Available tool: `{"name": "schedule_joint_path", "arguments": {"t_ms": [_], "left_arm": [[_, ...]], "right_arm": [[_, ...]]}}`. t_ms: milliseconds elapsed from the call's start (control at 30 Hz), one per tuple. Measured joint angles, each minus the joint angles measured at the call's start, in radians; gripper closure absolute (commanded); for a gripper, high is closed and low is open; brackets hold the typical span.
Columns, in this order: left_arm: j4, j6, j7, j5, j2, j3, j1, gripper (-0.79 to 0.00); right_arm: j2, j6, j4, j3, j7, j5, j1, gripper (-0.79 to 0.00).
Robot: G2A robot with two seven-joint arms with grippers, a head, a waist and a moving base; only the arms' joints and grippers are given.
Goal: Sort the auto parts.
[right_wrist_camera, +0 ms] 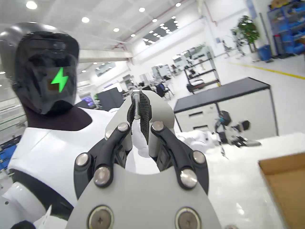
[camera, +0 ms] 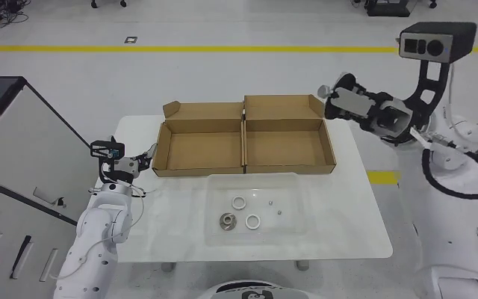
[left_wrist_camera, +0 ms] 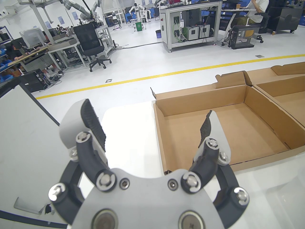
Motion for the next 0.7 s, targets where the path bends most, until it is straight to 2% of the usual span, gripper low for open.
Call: {"name": "schedule_joint_path", "arguments": {"t_ms": [133,267,500,700], "left_arm": [[0.000,0.000,0.000,0.000,0.000,0.000,0.000,-0.785],[0.000,0.000,0.000,0.000,0.000,0.000,0.000,-0.785],[0.000,0.000,0.000,0.000,0.000,0.000,0.000,-0.785],[0.000,0.000,0.000,0.000,0.000,0.000,0.000,-0.785]], "right_arm": [[0.013,0.110,0.025,0.017,0.069,-0.154,0.059,0.000],[0.021,0.167,0.072,-0.035,0.139,-0.316,0.163,0.000],[0.011,0.151,0.244,-0.230,0.193,-0.540,0.362,0.000],[-0.009,0.124,0.401,-0.389,0.184,-0.697,0.471,0.000]]}}
